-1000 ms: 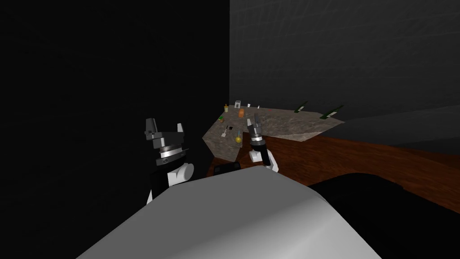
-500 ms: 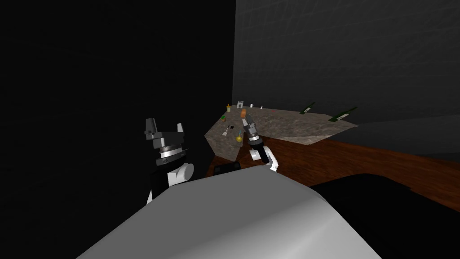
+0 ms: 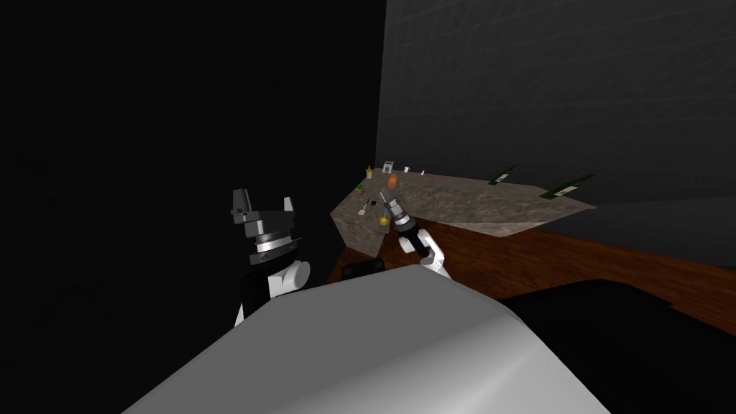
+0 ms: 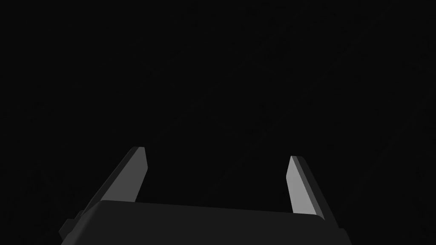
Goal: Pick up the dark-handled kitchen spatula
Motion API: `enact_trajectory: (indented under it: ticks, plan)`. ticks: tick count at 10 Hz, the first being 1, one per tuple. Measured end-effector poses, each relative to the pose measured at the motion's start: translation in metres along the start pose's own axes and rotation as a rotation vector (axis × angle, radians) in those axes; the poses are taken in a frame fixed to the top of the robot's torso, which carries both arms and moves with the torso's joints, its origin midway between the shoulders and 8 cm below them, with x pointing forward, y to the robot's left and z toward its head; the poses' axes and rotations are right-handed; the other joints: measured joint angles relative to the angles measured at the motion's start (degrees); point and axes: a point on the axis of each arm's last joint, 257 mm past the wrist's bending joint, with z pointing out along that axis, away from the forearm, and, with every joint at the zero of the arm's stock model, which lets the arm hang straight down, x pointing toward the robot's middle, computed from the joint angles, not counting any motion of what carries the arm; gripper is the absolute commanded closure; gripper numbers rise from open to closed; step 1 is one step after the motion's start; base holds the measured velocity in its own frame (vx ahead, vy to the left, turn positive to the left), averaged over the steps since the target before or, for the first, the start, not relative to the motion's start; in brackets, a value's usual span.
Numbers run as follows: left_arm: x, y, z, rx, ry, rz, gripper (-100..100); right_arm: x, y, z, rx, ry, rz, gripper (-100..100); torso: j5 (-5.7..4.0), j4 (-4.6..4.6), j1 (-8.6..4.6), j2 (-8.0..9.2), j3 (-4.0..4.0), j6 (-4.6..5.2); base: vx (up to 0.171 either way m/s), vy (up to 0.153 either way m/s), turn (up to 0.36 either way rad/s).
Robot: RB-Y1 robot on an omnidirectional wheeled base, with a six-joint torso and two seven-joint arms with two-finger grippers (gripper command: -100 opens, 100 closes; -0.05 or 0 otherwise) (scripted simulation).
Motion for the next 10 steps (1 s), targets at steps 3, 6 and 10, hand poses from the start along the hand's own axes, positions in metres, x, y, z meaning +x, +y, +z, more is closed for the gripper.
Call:
enact_trajectory:
  ticks: [3, 6, 10]
  plan:
    - [0.0, 0.0, 0.0, 0.0, 0.0, 0.0, 0, 0.025, 0.002, 0.002, -0.029, 0.11, -0.078, -100, -0.01, 0.01, 0.0, 0.03, 0.02, 0.04, -0.047, -0.029, 0.133]
    - [0.0, 0.0, 0.0, 0.0, 0.0, 0.0, 0, 0.052, 0.001, 0.003, -0.07, 0.236, -0.167, -100, -0.01, 0.0, 0.0, -0.01, 0.0, 0.01, -0.037, -0.029, 0.1]
    - [0.0, 0.0, 0.0, 0.0, 0.0, 0.0, 0, 0.081, -0.002, -0.004, -0.109, 0.374, -0.269, -100, 0.0, -0.01, 0.03, -0.07, -0.04, 0.06, -0.03, -0.024, 0.117]
